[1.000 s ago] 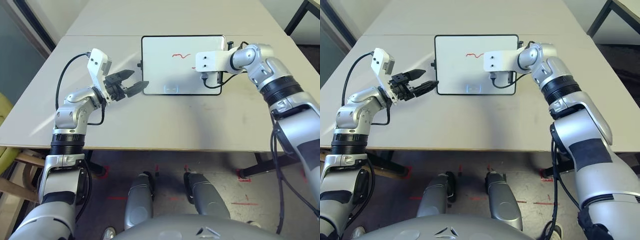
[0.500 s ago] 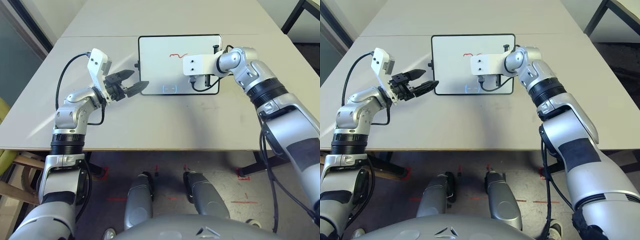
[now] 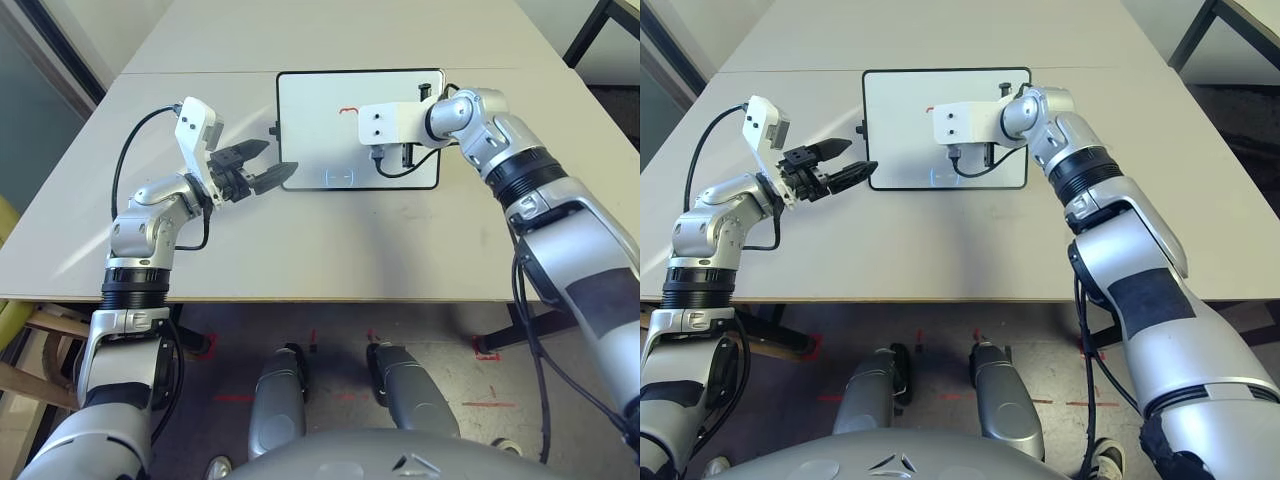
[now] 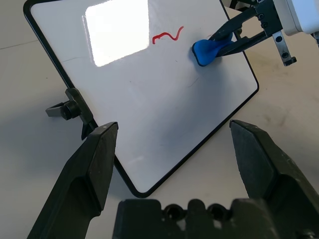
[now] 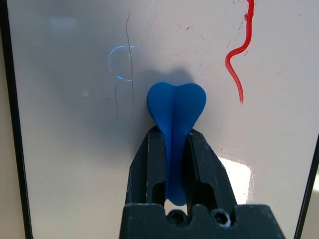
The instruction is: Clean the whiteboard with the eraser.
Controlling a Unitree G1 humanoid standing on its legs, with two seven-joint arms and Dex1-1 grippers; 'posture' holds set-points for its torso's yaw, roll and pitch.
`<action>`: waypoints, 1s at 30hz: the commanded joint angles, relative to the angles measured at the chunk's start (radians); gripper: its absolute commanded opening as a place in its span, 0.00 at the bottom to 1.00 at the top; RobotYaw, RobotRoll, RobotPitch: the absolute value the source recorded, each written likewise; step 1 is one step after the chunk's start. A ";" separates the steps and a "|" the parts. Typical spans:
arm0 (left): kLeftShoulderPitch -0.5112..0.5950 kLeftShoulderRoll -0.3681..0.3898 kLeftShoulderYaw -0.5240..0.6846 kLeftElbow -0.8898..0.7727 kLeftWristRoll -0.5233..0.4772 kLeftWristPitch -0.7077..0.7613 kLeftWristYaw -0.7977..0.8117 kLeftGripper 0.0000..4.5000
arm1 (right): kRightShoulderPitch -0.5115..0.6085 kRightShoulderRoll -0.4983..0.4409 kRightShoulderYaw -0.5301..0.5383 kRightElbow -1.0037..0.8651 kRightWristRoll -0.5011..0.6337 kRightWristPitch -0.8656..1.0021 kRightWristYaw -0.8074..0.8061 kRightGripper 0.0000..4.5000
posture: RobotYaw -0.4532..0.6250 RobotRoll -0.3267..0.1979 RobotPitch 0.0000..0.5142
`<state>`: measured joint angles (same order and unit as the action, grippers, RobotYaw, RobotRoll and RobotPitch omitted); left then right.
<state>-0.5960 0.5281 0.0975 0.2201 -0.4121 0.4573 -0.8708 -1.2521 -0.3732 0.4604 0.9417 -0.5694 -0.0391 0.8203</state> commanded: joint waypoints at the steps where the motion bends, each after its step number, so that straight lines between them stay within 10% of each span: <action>1: 0.001 0.000 -0.009 0.003 0.006 0.002 -0.003 1.00 | 0.008 -0.040 0.025 0.025 -0.025 -0.005 0.006 0.07 | 0.27 0.62 0.29; 30: -0.002 -0.002 -0.008 0.015 0.009 -0.005 -0.006 1.00 | -0.105 -0.073 -0.047 0.023 0.083 0.028 0.084 0.07 | 0.27 0.62 0.30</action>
<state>-0.5963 0.5240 0.0964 0.2204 -0.4116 0.4565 -0.8710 -1.3384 -0.4496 0.4201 0.9523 -0.4921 -0.0108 0.8972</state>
